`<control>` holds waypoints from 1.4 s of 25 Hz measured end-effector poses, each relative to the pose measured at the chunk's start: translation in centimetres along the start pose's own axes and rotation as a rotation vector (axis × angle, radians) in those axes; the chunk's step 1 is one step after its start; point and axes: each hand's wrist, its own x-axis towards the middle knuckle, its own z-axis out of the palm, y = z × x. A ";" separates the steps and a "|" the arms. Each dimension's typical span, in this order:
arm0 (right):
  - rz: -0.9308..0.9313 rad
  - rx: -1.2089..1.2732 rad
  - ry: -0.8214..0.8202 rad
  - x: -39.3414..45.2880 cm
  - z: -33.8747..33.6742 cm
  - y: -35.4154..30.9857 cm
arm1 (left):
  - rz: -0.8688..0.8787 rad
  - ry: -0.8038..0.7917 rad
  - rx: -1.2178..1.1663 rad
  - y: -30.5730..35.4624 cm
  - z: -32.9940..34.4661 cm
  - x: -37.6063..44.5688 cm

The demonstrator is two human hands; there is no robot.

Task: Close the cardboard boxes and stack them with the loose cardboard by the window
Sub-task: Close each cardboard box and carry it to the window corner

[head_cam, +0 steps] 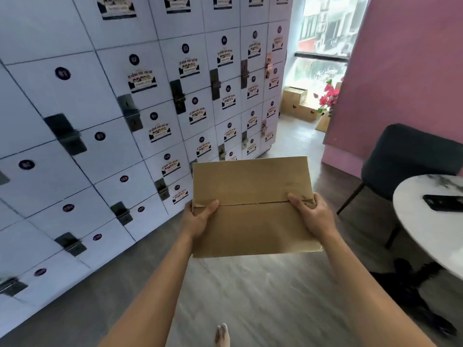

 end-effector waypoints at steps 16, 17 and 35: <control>0.175 0.107 0.325 39.5 -1.2 0.1 | 0.041 -0.371 0.102 14.3 25.3 41.8; 0.179 0.102 0.317 42.8 -1.8 0.0 | 0.039 -0.362 0.101 15.4 27.2 43.9; 0.169 0.053 0.318 94.3 -1.7 -4.0 | 0.051 -0.349 0.158 30.6 51.3 87.2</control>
